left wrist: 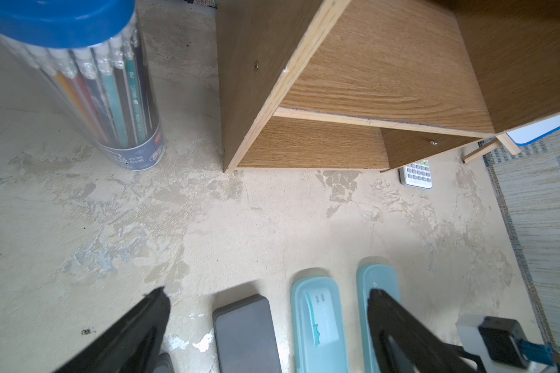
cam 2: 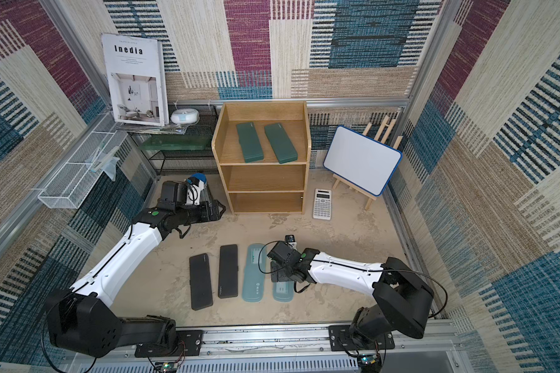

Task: Place the pencil cases on the shelf according to color
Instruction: Pick up the pencil case from the center of the board.

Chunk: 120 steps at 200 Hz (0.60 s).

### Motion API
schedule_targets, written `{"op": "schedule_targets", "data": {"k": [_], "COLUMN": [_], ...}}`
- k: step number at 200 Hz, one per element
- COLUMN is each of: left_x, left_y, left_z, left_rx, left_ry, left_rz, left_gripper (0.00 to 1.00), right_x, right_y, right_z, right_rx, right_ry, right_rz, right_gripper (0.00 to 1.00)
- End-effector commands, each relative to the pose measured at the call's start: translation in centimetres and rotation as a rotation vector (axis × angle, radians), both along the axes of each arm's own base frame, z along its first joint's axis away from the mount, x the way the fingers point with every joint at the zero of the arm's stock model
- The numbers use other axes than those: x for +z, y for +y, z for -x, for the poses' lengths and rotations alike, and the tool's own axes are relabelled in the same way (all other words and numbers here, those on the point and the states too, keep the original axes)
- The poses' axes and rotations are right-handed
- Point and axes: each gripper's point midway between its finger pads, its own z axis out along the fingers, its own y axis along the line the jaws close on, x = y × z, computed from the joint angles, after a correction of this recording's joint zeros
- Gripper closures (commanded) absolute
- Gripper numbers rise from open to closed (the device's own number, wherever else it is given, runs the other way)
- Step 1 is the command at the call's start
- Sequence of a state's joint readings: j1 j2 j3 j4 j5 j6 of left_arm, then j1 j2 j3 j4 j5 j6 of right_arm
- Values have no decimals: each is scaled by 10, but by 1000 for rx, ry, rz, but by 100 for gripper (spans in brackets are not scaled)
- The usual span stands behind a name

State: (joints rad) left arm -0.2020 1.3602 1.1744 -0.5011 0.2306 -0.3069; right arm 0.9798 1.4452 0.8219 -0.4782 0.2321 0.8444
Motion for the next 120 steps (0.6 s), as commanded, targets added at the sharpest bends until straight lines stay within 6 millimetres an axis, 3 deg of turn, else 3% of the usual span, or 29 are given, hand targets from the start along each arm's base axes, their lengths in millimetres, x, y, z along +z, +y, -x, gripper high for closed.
{"op": "schedule_targets", "data": {"k": [1, 61, 120], "left_x": [5, 7, 11], "left_y": [2, 2, 2], "left_z": [-1, -1, 1], "left_rx": [1, 1, -3], "left_ry": [-18, -21, -31], "left_rz": [-11, -15, -10], "left_gripper": [1, 1, 1], "right_x": [0, -18, -35], "right_y": [4, 9, 0], "right_z": [7, 39, 53], "right_rx": [-24, -92, -97], "right_ry": [35, 121, 153], "right_rz": [-27, 36, 121], "right_gripper": [1, 1, 1]}}
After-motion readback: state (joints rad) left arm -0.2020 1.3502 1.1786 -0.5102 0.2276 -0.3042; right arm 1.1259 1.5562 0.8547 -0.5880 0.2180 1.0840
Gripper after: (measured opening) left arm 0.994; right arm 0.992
